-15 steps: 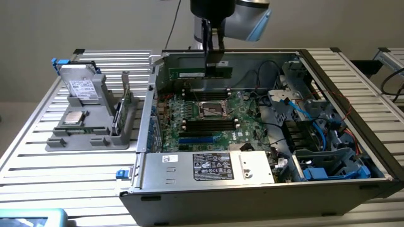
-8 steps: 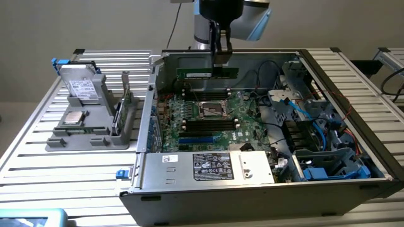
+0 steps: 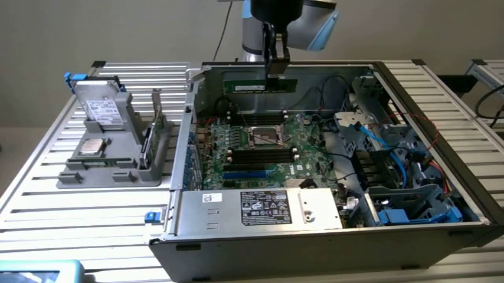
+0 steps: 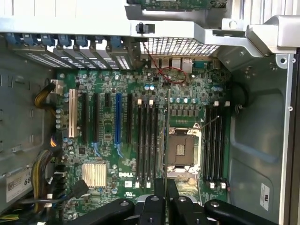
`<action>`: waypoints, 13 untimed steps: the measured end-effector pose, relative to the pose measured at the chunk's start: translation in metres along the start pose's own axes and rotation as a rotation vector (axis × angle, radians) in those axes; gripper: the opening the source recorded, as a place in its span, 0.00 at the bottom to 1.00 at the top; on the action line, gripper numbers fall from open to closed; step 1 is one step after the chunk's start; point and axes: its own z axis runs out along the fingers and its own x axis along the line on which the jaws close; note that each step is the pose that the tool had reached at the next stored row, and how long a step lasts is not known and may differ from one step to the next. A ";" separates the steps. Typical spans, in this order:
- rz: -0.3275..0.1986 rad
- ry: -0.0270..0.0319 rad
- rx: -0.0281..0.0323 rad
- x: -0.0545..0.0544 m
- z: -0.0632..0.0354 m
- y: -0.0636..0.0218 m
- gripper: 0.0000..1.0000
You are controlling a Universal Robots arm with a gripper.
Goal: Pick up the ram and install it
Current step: 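Pick up the ram and move it above insertion slot, then insert the ram into the slot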
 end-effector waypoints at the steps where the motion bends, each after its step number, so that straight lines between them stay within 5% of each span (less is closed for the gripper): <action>1: 0.000 -0.0009 0.0008 0.000 0.0007 0.0000 0.14; 13: 0.000 -0.0018 0.0020 -0.001 0.0128 -0.0008 0.14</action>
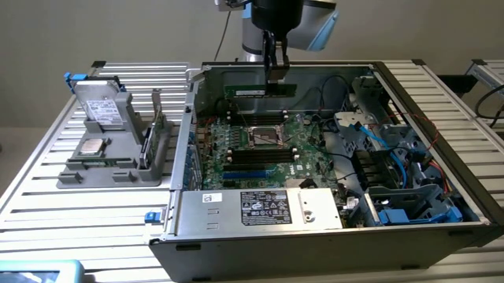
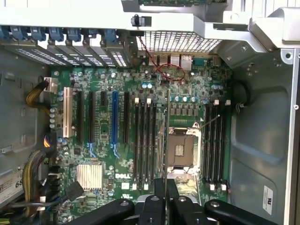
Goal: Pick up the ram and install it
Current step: 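Insert the ram into the slot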
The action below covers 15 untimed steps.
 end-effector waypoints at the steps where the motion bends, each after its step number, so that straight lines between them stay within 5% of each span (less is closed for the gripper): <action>1: 0.000 -0.0003 0.0002 0.000 0.0009 0.0000 0.14; 15: 0.000 -0.0015 0.0024 0.001 0.0209 -0.0019 0.14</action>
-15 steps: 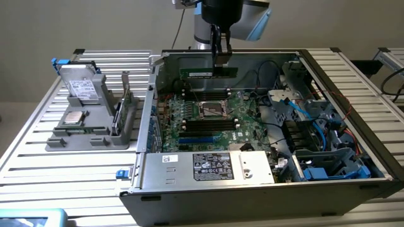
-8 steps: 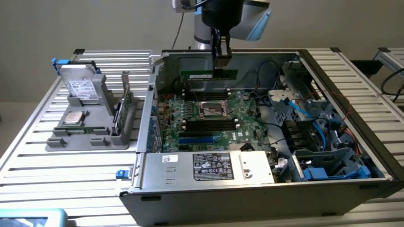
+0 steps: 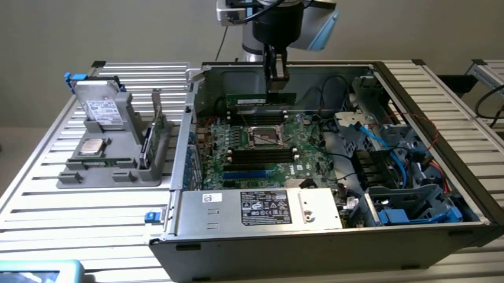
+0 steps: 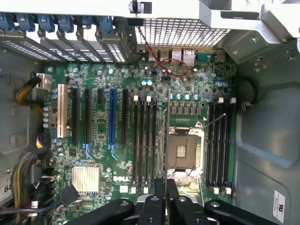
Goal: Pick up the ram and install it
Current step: 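Insert the ram into the slot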
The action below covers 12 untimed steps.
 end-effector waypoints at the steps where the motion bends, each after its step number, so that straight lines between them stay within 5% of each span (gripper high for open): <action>1: 0.000 0.0000 0.0000 0.000 0.0018 0.0000 0.14; 12: 0.002 0.0018 0.0003 0.003 0.0110 -0.0002 0.14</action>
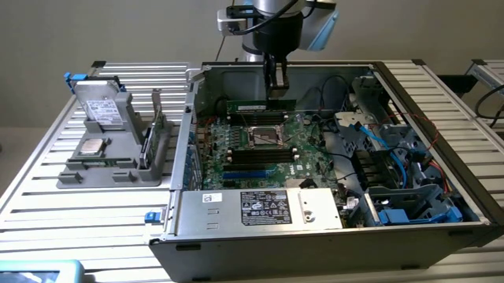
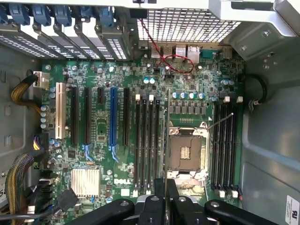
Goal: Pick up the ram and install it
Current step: 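Insert the ram into the slot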
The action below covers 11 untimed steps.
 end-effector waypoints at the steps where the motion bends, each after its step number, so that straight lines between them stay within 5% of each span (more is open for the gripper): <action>1: 0.000 0.0010 0.0001 0.000 0.0003 -0.0002 0.14; 6: 0.001 0.0324 -0.0003 0.000 0.0024 -0.0023 0.14; 11: 0.001 0.0340 -0.0002 0.000 0.0080 -0.0031 0.14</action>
